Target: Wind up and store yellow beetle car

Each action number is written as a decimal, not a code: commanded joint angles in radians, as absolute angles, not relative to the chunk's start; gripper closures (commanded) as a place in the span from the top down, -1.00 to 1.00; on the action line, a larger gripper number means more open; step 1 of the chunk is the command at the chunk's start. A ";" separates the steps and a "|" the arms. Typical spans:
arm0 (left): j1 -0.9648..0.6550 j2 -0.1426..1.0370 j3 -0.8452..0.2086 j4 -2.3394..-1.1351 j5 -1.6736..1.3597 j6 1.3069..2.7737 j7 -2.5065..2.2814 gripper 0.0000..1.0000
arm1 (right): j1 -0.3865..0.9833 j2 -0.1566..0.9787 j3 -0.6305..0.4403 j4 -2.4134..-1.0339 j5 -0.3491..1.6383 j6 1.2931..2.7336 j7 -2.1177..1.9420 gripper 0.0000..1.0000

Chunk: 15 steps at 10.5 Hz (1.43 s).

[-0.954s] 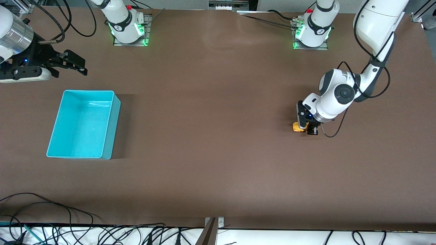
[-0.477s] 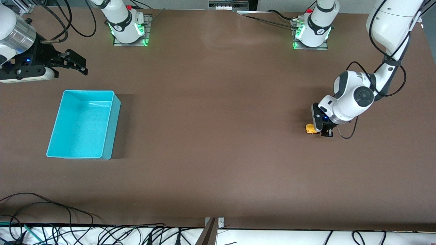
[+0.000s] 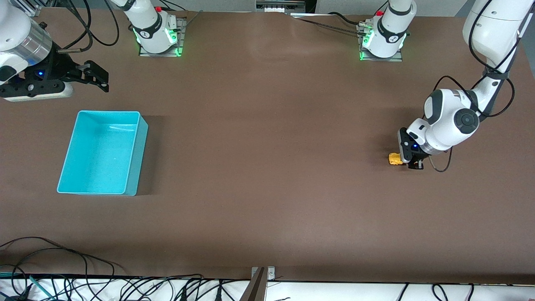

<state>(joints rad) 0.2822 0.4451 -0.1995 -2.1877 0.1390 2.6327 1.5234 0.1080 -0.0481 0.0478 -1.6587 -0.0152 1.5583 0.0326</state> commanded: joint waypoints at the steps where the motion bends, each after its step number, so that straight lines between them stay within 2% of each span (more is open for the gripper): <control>1: 0.319 0.532 -0.198 -2.135 0.169 2.657 1.560 -0.65 | 0.115 -0.043 0.044 -1.641 -0.029 1.540 0.023 1.00; 13: 0.367 0.548 -0.198 -2.109 0.173 2.635 1.632 -0.65 | 0.114 -0.043 0.041 -1.643 -0.025 1.539 0.021 1.00; 14: 0.368 0.546 -0.198 -2.109 0.170 2.635 1.631 -0.32 | 0.114 -0.043 0.041 -1.643 -0.025 1.539 0.021 1.00; 15: 0.371 0.539 -0.198 -2.108 0.164 2.634 1.632 0.99 | 0.114 -0.043 0.041 -1.643 -0.025 1.539 0.021 1.00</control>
<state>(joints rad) 0.3515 0.4626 -0.1994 -2.1554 0.1390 2.6152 1.6106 0.1079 -0.0469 0.0464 -1.6587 -0.0152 1.5564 0.0326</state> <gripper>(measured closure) 0.551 0.000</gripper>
